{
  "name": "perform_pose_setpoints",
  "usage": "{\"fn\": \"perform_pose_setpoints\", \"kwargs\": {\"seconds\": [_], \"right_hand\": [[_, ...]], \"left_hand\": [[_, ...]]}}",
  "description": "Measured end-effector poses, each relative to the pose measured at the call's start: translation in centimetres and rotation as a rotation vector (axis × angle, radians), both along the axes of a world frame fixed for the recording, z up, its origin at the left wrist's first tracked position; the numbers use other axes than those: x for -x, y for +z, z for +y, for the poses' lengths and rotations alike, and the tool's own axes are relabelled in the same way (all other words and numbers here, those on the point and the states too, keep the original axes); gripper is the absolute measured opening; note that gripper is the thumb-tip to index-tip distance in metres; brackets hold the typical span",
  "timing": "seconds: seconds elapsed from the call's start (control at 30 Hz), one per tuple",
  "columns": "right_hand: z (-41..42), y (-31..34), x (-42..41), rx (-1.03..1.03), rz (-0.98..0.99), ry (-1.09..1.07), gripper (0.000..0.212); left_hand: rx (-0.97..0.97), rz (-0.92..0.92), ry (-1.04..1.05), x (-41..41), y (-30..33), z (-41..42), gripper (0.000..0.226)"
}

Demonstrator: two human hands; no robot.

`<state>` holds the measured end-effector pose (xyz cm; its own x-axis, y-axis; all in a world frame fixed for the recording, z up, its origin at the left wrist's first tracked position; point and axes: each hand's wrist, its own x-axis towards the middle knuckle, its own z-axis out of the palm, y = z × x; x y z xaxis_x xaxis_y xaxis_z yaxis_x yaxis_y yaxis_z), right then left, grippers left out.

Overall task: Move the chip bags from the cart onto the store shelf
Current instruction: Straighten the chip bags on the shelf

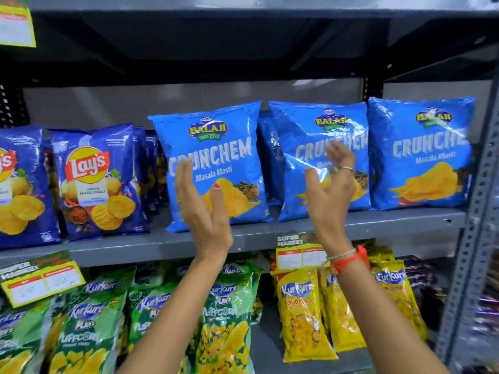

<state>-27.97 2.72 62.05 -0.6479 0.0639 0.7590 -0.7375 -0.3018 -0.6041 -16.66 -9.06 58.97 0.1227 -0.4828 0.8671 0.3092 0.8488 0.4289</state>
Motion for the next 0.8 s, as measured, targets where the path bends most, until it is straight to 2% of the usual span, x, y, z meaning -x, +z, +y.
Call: {"fn": "perform_pose_setpoints", "kwargs": {"seconds": [0.07,0.13,0.2,0.33,0.4,0.5,0.63,0.8], "right_hand": [[1.7,0.2,2.6,0.01,-0.05,-0.114,0.052],[3.2,0.0,5.3,-0.09,-0.105,-0.188,0.059],[4.3,-0.6,7.5,-0.254,-0.159,-0.212,0.071],[5.3,-2.0,9.7,-0.431,-0.248,-0.042,0.09],[5.5,-2.5,10.0,-0.474,-0.253,0.007,0.091],[5.6,-3.0,10.1,-0.52,-0.209,-0.027,0.081],[5.7,-3.2,9.7,-0.566,-0.167,-0.087,0.079],[6.1,-3.9,9.4,-0.59,-0.103,-0.095,0.08]], "left_hand": [[0.116,-0.062,-0.098,2.1,0.3,2.3,0.049],[0.147,-0.159,-0.215,4.5,0.3,4.6,0.051],[0.071,-0.277,-0.334,6.8,0.0,6.4,0.057],[-0.237,-0.418,-0.445,10.4,-0.1,7.8,0.075],[-0.322,-0.442,-0.454,11.4,0.1,8.0,0.08],[-0.366,-0.44,-0.445,12.1,0.4,7.7,0.083],[-0.432,-0.394,-0.445,12.8,1.0,6.8,0.072],[-0.467,-0.382,-0.496,12.9,0.8,6.4,0.074]]}}
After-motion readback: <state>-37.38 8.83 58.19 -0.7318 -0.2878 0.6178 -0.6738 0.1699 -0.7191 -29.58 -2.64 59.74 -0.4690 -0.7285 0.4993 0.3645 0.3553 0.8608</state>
